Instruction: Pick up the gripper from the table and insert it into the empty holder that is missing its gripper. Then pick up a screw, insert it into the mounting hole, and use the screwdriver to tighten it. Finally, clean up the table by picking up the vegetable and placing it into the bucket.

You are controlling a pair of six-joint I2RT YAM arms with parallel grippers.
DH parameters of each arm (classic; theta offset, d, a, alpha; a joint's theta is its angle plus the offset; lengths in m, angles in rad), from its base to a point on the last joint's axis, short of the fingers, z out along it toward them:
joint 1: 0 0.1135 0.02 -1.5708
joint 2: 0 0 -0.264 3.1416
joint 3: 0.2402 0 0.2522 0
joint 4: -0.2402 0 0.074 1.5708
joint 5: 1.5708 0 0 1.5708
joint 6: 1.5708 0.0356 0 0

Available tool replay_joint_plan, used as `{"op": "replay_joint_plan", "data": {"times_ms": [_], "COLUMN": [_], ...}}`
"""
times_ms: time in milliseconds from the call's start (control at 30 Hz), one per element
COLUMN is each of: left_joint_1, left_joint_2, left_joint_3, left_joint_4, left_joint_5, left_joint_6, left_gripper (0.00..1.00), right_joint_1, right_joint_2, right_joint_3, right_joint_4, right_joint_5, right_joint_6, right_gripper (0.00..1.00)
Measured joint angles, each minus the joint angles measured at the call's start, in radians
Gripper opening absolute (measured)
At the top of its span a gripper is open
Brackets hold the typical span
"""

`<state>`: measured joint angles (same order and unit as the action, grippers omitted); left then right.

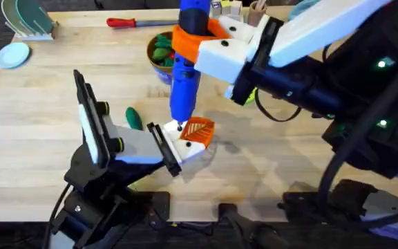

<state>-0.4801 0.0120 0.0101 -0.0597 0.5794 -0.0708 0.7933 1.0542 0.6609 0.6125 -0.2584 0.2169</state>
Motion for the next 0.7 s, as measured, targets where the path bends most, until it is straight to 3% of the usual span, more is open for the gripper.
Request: {"op": "replay_joint_plan", "data": {"times_ms": [700], "left_joint_1": [0.000], "left_joint_2": [0.000], "left_joint_3": [0.000], "left_joint_4": [0.000], "left_joint_5": [0.001], "left_joint_6": [-0.001], "left_gripper": [0.004], "right_joint_1": [-0.031], "right_joint_2": [-0.033], "right_joint_3": [0.004], "right_joint_4": [-0.046], "right_joint_5": [-0.084], "right_joint_6": [-0.035], "right_gripper": [0.019]}}
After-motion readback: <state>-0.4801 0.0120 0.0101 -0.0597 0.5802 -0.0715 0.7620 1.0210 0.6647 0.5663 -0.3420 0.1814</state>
